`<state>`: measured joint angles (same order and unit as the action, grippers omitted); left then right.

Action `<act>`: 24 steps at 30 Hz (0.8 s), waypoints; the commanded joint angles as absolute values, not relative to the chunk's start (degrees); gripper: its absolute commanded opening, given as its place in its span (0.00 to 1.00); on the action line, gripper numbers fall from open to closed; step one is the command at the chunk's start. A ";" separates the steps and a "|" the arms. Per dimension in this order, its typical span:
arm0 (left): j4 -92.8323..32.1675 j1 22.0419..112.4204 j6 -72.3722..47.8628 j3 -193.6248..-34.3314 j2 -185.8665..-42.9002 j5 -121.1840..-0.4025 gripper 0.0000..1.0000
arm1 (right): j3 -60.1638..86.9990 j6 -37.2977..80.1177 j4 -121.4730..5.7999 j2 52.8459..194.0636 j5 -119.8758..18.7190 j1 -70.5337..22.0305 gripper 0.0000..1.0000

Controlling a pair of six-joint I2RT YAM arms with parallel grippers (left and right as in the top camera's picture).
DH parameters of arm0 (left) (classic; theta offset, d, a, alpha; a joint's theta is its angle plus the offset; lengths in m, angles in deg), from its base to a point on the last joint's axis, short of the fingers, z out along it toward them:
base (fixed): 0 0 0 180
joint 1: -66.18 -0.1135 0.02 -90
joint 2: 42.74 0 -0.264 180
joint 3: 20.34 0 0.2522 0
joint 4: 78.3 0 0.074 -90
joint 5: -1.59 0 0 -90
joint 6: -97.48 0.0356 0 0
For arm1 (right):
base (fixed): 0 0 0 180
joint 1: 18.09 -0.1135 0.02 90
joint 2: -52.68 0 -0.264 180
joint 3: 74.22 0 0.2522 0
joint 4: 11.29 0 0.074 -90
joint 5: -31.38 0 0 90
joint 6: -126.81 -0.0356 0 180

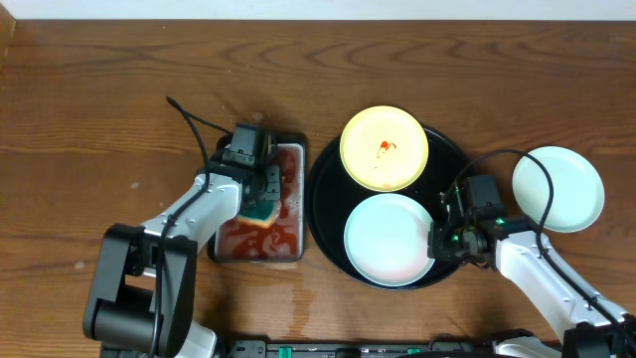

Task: Clean dirty plates on tray and stack at the side
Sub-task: 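Rinse the sponge in the soapy water with the left gripper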

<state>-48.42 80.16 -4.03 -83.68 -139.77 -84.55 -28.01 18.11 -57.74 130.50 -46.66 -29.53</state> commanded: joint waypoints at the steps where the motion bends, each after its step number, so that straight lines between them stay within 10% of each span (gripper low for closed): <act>1: -47.30 79.77 -2.67 -81.74 -143.53 -87.70 0.42 | -28.71 17.96 -58.24 130.63 -47.22 -30.51 0.01; 24: -43.44 79.74 -2.65 -82.39 -142.85 -87.81 0.42 | -28.71 17.98 -58.24 130.63 -47.22 -30.51 0.01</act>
